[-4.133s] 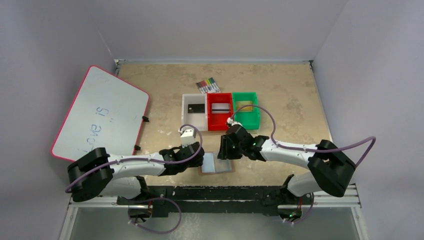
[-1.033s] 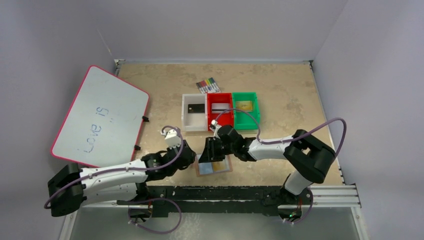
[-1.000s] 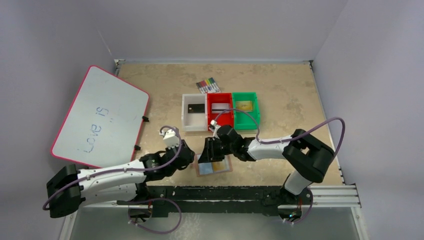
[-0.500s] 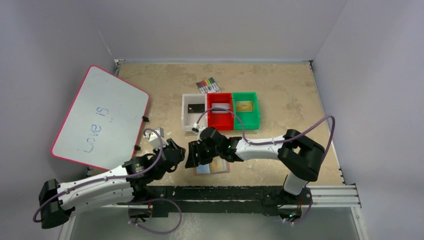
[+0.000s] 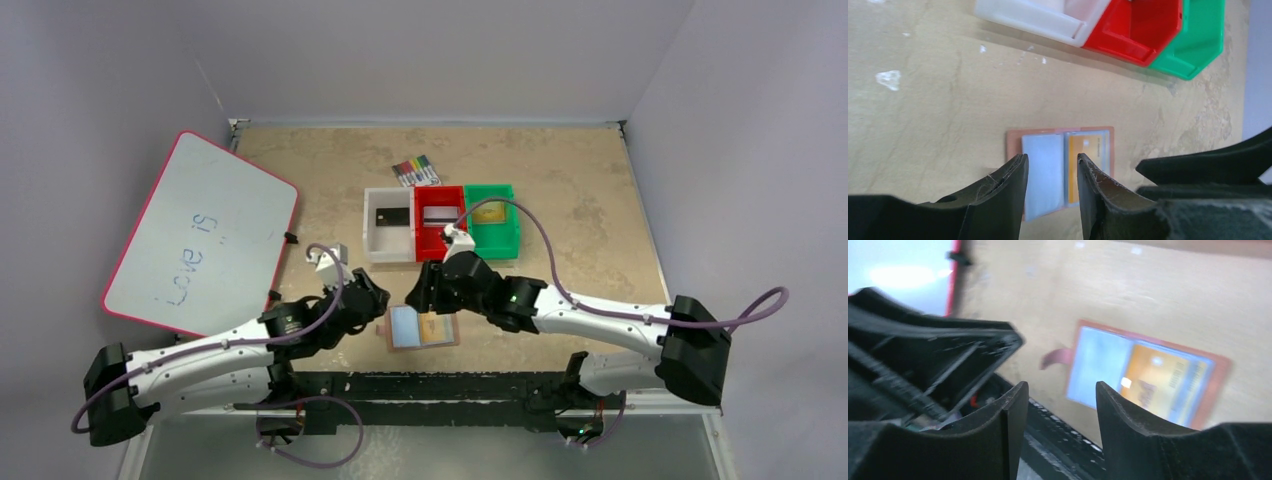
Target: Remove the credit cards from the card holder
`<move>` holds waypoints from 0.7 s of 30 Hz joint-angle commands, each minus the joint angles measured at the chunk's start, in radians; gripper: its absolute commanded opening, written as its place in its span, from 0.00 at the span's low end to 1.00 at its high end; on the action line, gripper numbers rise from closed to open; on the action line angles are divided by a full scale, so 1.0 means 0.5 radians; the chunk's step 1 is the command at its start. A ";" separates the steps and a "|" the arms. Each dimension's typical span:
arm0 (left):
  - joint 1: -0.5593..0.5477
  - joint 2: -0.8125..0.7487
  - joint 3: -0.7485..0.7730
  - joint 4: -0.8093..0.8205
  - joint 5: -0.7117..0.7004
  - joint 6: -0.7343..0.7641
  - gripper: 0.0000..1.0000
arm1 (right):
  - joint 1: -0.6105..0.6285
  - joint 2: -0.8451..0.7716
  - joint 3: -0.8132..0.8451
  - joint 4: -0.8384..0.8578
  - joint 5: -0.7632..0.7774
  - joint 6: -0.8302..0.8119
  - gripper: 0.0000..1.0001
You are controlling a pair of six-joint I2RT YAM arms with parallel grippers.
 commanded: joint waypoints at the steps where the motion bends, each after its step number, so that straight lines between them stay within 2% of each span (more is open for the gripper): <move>1: -0.006 0.213 0.121 0.363 0.256 0.173 0.40 | -0.018 -0.077 -0.150 -0.305 0.360 0.220 0.52; 5: -0.005 0.489 0.075 0.679 0.455 0.151 0.40 | -0.057 -0.119 -0.348 -0.122 0.286 0.291 0.44; 10: -0.009 0.729 0.029 1.001 0.623 0.103 0.40 | -0.097 -0.091 -0.412 -0.074 0.247 0.304 0.37; 15: -0.011 0.863 0.012 1.019 0.617 0.071 0.38 | -0.118 -0.093 -0.462 0.080 0.123 0.220 0.29; 21: -0.010 0.904 -0.043 1.028 0.597 0.032 0.36 | -0.124 -0.056 -0.473 0.136 0.053 0.219 0.29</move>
